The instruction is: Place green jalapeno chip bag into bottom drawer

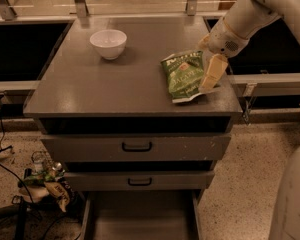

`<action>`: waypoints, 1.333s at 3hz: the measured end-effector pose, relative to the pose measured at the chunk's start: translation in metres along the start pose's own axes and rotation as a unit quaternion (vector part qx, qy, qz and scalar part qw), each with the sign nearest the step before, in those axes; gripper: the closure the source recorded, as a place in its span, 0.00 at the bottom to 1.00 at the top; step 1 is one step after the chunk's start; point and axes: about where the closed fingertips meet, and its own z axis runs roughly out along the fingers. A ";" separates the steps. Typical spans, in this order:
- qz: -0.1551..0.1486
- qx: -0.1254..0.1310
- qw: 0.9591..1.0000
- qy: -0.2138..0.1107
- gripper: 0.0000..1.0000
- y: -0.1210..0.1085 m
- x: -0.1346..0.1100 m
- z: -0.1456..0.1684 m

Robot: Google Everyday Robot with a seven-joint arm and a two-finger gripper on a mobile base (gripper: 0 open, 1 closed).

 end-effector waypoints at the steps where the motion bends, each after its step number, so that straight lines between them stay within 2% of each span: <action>1: 0.004 -0.013 1.000 -0.012 0.00 -0.001 -0.002 0.019; 2: 0.004 -0.013 1.000 -0.012 0.00 -0.001 -0.002 0.019; 4: 0.004 -0.013 1.000 -0.012 0.50 -0.001 -0.002 0.019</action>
Offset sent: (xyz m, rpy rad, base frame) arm 0.0089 0.0085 -0.0082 0.0342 0.0124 0.0028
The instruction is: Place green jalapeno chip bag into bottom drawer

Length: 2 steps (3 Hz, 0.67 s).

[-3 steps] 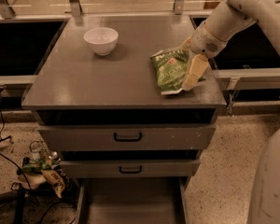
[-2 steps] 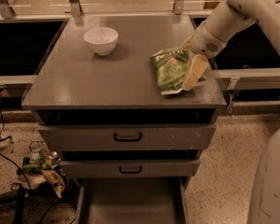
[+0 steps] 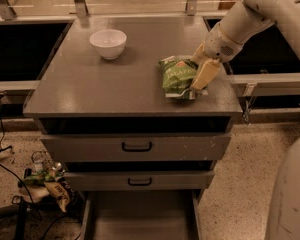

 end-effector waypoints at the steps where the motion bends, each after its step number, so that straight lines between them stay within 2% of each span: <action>1: 0.000 0.000 1.000 0.000 0.73 0.000 0.000 0.000; 2: 0.000 0.000 1.000 0.000 0.96 0.000 0.000 0.000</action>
Offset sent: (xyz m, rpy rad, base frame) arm 0.0000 0.0000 0.0000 0.0000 0.0000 0.0000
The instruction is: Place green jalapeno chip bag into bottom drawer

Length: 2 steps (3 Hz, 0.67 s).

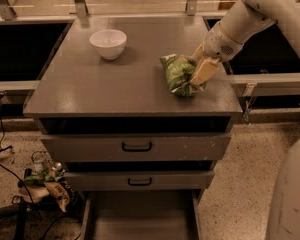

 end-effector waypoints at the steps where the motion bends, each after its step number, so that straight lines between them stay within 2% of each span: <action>1: 0.000 0.000 1.000 0.000 1.00 0.000 0.000 0.001; 2: 0.000 0.000 1.000 0.000 1.00 0.000 0.000 0.001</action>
Offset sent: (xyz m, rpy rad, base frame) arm 0.0000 0.0000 0.0000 0.0000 0.0000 0.0000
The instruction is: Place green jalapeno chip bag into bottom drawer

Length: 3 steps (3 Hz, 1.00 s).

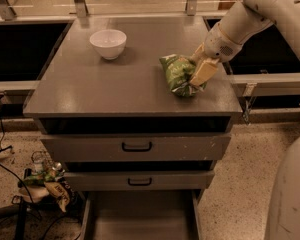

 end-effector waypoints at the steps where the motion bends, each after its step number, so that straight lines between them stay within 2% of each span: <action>1: 0.014 0.026 1.000 0.000 1.00 0.000 -0.001 -0.021; 2: 0.027 0.064 0.998 -0.001 1.00 0.011 -0.005 -0.060; 3: 0.031 0.095 0.995 -0.006 1.00 0.037 -0.006 -0.098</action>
Offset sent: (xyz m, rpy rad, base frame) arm -0.0501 -0.0396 0.1064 -0.0007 -0.1716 -0.1799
